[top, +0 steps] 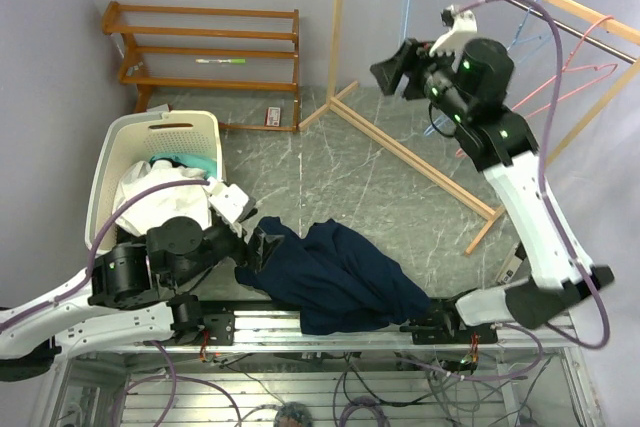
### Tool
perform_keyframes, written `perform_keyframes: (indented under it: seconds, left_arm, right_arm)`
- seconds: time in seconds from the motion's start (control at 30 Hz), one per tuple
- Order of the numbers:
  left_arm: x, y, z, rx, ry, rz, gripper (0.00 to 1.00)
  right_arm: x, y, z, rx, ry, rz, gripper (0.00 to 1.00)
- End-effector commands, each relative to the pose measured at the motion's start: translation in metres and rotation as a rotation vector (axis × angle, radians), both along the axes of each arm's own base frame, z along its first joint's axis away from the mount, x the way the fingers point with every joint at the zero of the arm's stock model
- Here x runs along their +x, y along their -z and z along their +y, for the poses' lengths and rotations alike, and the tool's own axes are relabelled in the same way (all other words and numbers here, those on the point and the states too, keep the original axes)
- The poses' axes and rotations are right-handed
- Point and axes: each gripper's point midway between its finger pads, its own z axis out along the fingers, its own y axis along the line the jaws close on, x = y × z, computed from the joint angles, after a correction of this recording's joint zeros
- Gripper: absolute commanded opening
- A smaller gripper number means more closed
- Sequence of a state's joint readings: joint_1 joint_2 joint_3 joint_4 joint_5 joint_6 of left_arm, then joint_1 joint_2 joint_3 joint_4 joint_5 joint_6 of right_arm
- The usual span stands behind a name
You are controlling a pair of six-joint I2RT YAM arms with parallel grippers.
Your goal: Remove the t-shirt from the hanger
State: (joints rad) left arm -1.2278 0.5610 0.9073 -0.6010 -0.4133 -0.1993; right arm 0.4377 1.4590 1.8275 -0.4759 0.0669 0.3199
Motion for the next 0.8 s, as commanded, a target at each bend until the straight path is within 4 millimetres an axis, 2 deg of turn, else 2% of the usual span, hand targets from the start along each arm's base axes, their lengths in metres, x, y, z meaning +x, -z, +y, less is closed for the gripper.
perform_keyframes:
  seconds: [0.0,0.1,0.17,0.23,0.3,0.4,0.5,0.63,0.77]
  left_arm:
    - [-0.005,0.002,-0.023,-0.009,0.074,0.013,0.91]
    - [-0.009,0.009,-0.042,0.002,0.116,0.058,0.95]
    - [-0.008,0.02,-0.056,0.017,0.124,0.094,0.96]
    - [-0.007,0.038,-0.071,0.059,0.13,0.143,0.97]
    - [-0.006,0.061,-0.089,0.11,0.14,0.2,0.98]
    - [-0.009,0.085,-0.11,0.129,0.141,0.24,0.98]
    - [-0.014,0.098,-0.128,0.133,0.143,0.236,0.98]
    - [-0.017,0.112,-0.152,0.156,0.142,0.232,0.98]
    - [-0.016,0.141,-0.17,0.232,0.125,0.241,0.98]
  right_arm:
    - [-0.103,-0.024,0.055,0.121,-0.547,-0.081,0.69]
    - [-0.169,-0.007,0.072,0.149,-0.863,-0.035,0.69]
    - [-0.212,0.009,0.074,0.153,-1.03,-0.002,0.69]
    - [-0.241,0.019,0.066,0.141,-1.084,0.0,0.69]
    - [-0.26,0.029,0.055,0.112,-1.077,-0.001,0.69]
    - [-0.283,0.044,0.038,0.057,-1.047,-0.018,0.69]
    - [-0.3,0.059,0.022,-0.001,-1.008,-0.004,0.69]
    - [-0.309,0.076,0.005,-0.051,-0.928,0.03,0.69]
    - [-0.317,0.078,-0.005,-0.045,-0.877,0.001,0.68]
